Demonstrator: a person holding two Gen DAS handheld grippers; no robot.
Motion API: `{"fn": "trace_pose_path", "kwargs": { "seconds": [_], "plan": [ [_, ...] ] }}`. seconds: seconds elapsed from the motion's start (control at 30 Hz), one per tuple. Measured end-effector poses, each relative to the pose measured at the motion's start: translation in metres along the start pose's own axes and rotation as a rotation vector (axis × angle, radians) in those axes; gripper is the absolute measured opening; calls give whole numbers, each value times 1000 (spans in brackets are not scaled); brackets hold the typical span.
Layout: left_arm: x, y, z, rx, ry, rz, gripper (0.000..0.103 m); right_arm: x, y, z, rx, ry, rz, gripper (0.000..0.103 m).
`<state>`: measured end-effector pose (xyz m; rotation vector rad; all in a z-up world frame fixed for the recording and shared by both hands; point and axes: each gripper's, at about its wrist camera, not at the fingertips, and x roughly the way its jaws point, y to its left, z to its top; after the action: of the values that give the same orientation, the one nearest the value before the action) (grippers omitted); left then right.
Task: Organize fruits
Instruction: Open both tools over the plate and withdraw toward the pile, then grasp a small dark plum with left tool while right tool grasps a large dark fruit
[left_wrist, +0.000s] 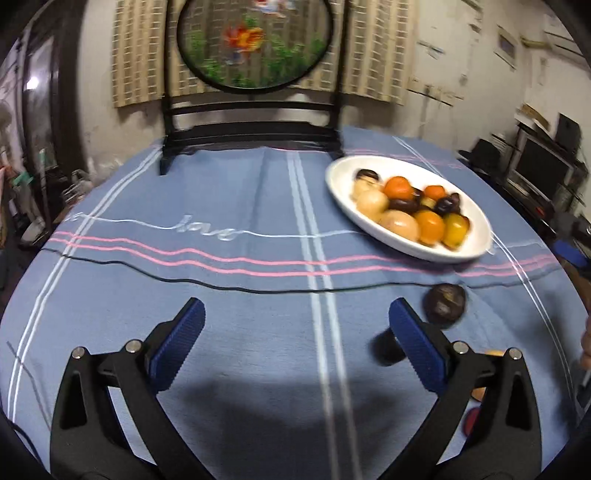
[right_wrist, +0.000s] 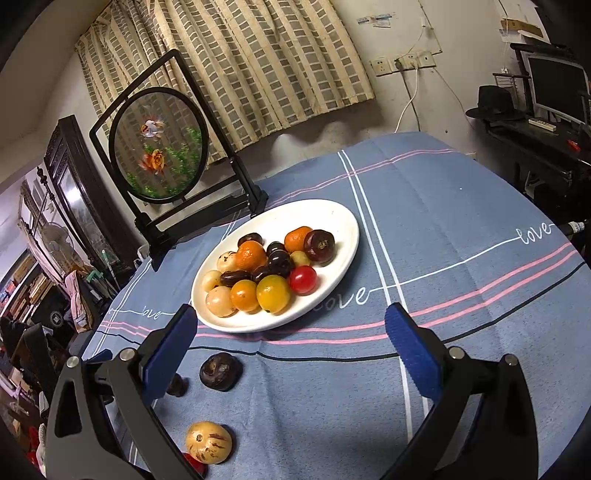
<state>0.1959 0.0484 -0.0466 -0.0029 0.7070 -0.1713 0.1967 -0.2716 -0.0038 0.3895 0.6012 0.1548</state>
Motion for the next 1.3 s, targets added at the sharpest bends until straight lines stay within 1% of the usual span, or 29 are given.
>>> {"fn": "trace_pose_path", "kwargs": {
  "seconds": [0.07,0.13,0.2,0.27,0.37,0.43,0.53,0.6,0.7,0.77,0.8,0.83,0.93,0.97,1.0,1.03,1.07,1.17,1.3],
  "plan": [
    [6,-23,-6,110,25,10,101,1,1,0,-4,2,-2,102],
    [13,-44,-12,186,45,12,101,1,0,0,0,5,-6,102],
    [20,-55,-14,224,69,7,101,2,0,0,3,8,-6,102],
    [23,-59,-15,238,79,1,101,2,0,-1,2,10,-5,102],
    [19,-55,-15,200,68,-36,101,2,1,-1,1,12,-5,102],
    [22,-54,-14,181,87,-67,101,4,1,-2,0,17,-7,102],
    [29,-61,-15,194,119,-78,100,5,2,-3,-1,24,-7,102],
    [31,-65,-16,204,126,-95,97,6,3,-3,-4,28,-8,102],
    [35,-69,-16,215,147,-122,88,7,4,-3,-7,34,-7,102],
    [39,-70,-17,214,170,-150,70,8,4,-4,-9,39,-7,102],
    [41,-70,-17,210,182,-161,65,9,5,-4,-10,41,-8,102],
    [44,-69,-17,205,194,-171,58,9,5,-4,-12,44,-8,102],
    [45,-68,-16,191,196,-188,54,11,7,-5,-18,53,-10,102],
    [45,-68,-17,191,195,-190,49,12,7,-5,-20,55,-9,102],
    [45,-68,-17,191,194,-191,45,12,7,-6,-21,55,-7,102],
    [44,-68,-17,191,192,-192,33,12,8,-7,-26,59,3,102],
    [44,-67,-17,188,191,-191,31,13,9,-7,-31,64,12,102],
    [41,-62,-14,168,176,-187,31,17,19,-13,-80,75,42,102],
    [34,-46,-7,131,139,-126,30,23,43,-27,-211,100,40,101]
  ]
}}
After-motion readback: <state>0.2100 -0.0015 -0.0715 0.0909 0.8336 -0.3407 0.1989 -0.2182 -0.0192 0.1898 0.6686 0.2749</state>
